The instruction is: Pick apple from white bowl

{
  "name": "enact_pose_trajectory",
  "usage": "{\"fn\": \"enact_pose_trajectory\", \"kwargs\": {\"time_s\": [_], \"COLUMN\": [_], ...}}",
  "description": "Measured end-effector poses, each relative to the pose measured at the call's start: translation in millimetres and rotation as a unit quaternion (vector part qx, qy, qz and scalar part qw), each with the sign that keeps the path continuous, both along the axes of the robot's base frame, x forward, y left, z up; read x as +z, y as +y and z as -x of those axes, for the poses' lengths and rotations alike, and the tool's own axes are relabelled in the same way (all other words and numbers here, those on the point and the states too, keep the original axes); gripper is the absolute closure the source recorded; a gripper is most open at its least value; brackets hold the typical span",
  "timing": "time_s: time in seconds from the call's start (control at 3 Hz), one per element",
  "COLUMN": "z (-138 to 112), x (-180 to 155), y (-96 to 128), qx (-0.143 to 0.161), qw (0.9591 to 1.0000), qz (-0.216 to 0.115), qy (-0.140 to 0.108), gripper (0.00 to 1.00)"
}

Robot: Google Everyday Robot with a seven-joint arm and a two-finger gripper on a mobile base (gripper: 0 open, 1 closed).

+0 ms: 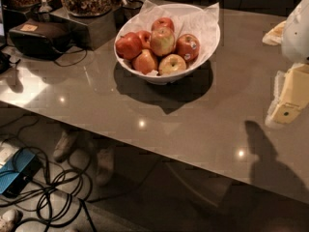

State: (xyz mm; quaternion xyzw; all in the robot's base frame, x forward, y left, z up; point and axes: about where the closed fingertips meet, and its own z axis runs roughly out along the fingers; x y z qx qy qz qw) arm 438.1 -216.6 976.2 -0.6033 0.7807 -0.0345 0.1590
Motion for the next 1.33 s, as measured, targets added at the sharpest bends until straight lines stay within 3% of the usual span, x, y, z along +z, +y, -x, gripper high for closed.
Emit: {"fn": "enact_pose_trajectory", "kwargs": {"time_s": [0.33, 1.0, 1.33], "z": [0, -47, -67], "x": [0, 16, 20], "y": [0, 39, 61], "qx": [0.0, -0.002, 0.022], "qw": [1.0, 0.9996, 0.9995], "qz": [0.0, 0.013, 0.016], "qy": [0.0, 0.023, 0.014], "gripper": [0.0, 0.0, 0.0]}}
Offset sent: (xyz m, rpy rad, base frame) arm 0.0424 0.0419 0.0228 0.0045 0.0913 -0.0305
